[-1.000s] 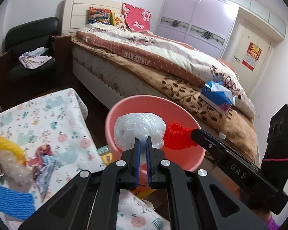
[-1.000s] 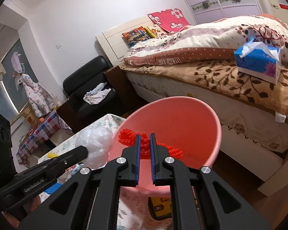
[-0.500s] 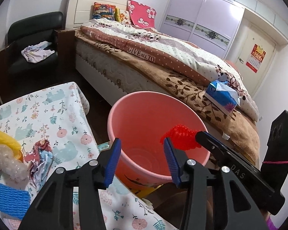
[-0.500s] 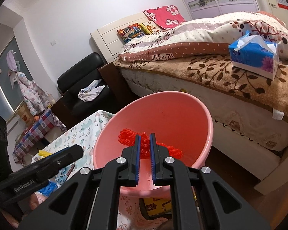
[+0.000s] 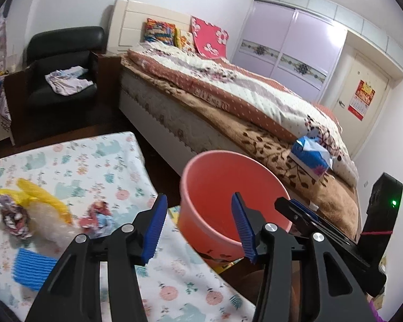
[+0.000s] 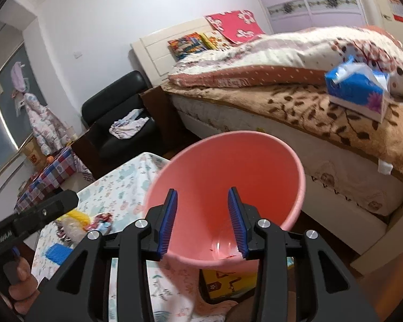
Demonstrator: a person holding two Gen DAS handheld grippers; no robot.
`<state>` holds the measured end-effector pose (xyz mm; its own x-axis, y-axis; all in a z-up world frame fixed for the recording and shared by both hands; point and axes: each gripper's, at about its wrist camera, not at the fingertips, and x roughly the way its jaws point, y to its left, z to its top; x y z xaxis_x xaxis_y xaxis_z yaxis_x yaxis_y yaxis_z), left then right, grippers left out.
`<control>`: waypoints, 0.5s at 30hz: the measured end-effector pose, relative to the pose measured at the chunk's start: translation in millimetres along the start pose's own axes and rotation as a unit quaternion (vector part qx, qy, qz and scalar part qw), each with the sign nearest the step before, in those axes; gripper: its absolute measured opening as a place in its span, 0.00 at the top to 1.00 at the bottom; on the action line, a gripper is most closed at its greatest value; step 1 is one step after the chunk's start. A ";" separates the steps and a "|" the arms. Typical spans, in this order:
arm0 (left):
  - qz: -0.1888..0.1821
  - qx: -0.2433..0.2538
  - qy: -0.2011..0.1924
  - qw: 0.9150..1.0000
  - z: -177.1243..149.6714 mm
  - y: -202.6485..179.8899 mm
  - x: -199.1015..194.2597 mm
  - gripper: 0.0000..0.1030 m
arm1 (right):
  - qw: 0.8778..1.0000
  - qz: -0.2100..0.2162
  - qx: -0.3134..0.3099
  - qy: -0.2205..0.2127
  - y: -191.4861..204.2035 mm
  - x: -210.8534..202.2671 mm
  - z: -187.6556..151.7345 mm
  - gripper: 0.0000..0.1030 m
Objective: Collect trash
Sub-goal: 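Open the right tool to drop the red brush into the bucket, then move both tools back over the trash on the table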
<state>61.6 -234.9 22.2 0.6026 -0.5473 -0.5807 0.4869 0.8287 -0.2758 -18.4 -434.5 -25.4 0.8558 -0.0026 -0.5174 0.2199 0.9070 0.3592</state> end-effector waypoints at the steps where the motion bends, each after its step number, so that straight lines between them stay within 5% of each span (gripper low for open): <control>1: 0.004 -0.001 -0.003 1.000 0.6 3.2 -4.8 0.52 | 1.000 0.005 -0.008 -0.004 6.8 -2.8 -0.2 0.61; 15: 0.110 -0.024 -0.047 0.993 -12.6 86.3 -97.0 0.52 | 0.993 0.077 -0.090 0.001 98.7 -17.9 -31.1 0.61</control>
<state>37.2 -108.9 45.1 0.7479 -0.3597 -0.5579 0.3087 0.9325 -0.1874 -26.6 -331.9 -4.9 0.8719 0.1430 -0.4683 -0.0015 0.9572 0.2894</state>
